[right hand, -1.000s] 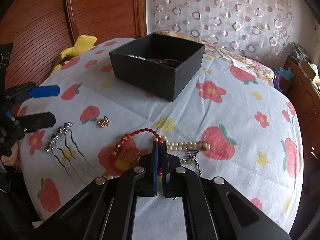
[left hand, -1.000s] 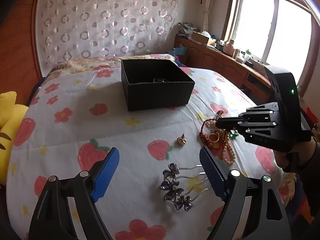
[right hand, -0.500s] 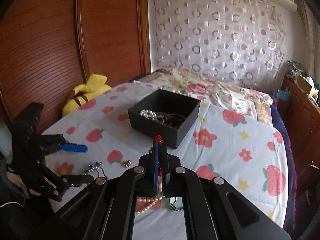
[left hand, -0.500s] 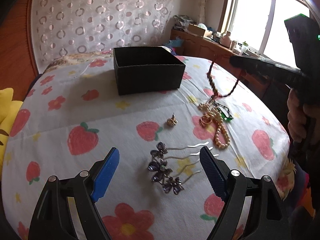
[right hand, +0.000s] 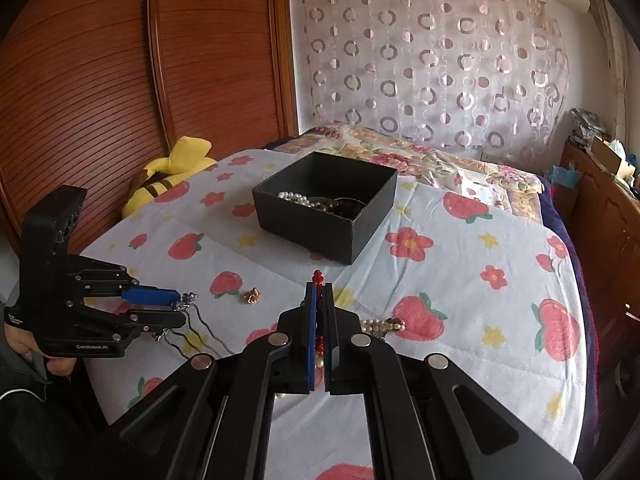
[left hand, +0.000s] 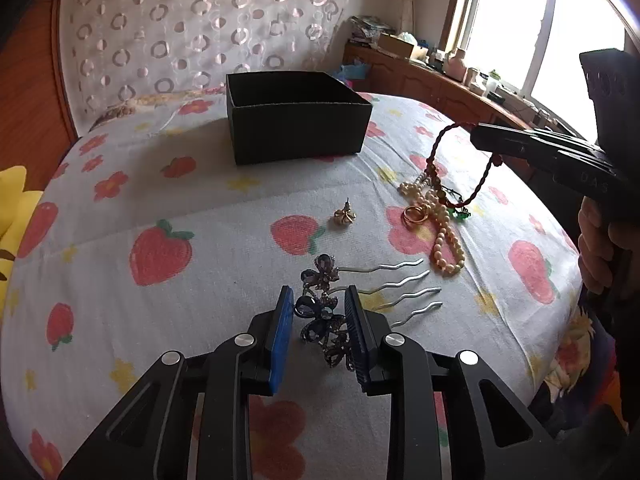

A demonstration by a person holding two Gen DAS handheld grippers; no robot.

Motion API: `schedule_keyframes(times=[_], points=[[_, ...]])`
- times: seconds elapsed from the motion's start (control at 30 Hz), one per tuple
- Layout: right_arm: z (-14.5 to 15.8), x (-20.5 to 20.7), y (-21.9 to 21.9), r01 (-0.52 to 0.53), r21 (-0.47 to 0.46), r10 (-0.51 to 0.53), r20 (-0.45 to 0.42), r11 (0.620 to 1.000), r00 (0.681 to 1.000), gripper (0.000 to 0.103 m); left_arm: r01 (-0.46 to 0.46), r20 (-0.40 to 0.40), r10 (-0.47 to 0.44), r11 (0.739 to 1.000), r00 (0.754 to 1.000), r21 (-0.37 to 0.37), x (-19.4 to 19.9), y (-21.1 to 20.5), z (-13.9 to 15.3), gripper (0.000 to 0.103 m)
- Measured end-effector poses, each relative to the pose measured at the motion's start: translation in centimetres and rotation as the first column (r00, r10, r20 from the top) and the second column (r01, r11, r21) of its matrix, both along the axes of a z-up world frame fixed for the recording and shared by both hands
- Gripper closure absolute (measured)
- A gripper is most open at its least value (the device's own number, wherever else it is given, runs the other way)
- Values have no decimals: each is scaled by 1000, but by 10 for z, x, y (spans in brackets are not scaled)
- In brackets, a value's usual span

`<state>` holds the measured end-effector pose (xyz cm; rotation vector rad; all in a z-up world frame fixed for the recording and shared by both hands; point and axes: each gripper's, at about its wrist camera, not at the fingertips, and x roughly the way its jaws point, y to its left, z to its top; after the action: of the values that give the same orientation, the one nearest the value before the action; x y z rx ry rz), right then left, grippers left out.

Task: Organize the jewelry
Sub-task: 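Grasp the butterfly hairpins with the left tool while the right tool holds the necklace, then carry the necklace with the right tool and hairpins with the left tool toward the box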

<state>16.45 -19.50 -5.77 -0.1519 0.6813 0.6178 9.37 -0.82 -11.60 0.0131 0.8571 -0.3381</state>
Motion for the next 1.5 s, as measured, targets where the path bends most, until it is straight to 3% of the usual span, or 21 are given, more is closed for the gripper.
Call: schedule_keyframes(times=[0.37, 0.7, 1.27, 1.5], points=[[-4, -3, 3, -5, -1, 5, 3, 1000, 1000, 100, -12, 20, 12, 1000, 1000, 4, -3, -1, 2, 81], [1, 2, 8, -4, 5, 4, 18, 1000, 1000, 100, -34, 71, 35, 999, 997, -24, 6, 7, 22, 81], [38, 62, 39, 10, 16, -11, 80, 1000, 997, 100, -67, 152, 71, 997, 986, -34, 43, 21, 58, 81], [39, 99, 63, 22, -18, -21, 71, 1000, 997, 100, -82, 172, 86, 996, 981, -32, 53, 28, 66, 81]])
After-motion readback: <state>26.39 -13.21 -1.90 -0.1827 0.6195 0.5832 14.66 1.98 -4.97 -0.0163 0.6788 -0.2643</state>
